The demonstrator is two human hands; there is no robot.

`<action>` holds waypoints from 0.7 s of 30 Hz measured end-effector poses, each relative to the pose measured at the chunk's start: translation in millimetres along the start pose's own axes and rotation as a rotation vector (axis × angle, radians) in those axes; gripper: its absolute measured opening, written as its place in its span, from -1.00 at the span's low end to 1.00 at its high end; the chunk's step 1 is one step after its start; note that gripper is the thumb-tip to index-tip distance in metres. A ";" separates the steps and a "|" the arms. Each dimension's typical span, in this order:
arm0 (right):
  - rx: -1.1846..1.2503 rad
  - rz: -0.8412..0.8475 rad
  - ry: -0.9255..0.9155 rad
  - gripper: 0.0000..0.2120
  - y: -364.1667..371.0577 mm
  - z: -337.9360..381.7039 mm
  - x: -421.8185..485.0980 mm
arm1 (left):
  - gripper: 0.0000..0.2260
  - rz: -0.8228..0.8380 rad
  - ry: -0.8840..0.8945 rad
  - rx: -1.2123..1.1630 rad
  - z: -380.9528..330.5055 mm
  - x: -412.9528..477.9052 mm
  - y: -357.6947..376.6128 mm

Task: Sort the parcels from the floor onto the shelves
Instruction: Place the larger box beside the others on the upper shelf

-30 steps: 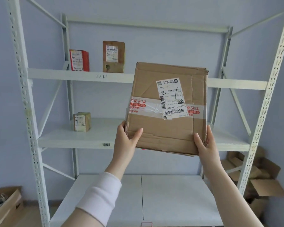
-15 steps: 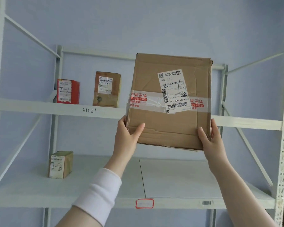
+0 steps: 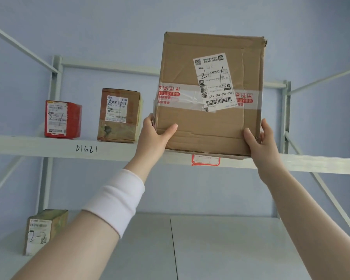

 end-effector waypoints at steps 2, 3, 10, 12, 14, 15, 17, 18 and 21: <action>-0.001 0.003 -0.003 -0.38 5.2 -7.1 20.3 | -0.47 -0.001 0.015 0.032 5.7 13.2 7.2; 0.001 0.006 0.000 -0.36 6.8 -10.3 30.7 | -0.46 -0.003 0.021 0.044 8.8 19.9 11.1; -0.037 0.069 -0.036 -0.43 2.0 -29.9 103.3 | -0.34 0.010 0.003 0.074 34.9 66.0 46.3; -0.096 0.087 -0.042 -0.58 1.1 -41.0 123.0 | -0.30 0.017 -0.019 0.073 45.7 75.3 56.4; -0.146 0.107 -0.037 -0.65 3.2 -53.4 141.6 | -0.33 0.032 -0.038 0.079 56.6 82.5 63.3; -0.166 0.122 -0.031 -0.65 4.9 -59.9 150.0 | -0.35 0.039 -0.051 0.089 62.0 85.4 64.7; -0.204 0.163 -0.009 -0.59 9.0 -71.4 162.5 | -0.33 0.062 -0.088 0.125 73.4 90.0 64.0; -0.211 0.190 0.014 -0.54 10.7 -76.8 168.3 | -0.31 0.075 -0.109 0.151 78.9 92.2 62.2; -0.196 0.268 0.105 -0.39 13.9 -84.9 180.4 | -0.25 0.092 -0.173 0.209 90.2 97.7 55.2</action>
Point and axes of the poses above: each hand's wrist, its own x-axis towards the middle knuckle, its own y-axis out of the palm, z = x × y, the point moved 2 cm from there along x, towards the middle knuckle, and after that the axes turned 9 degrees about y, right-handed, at the moved point
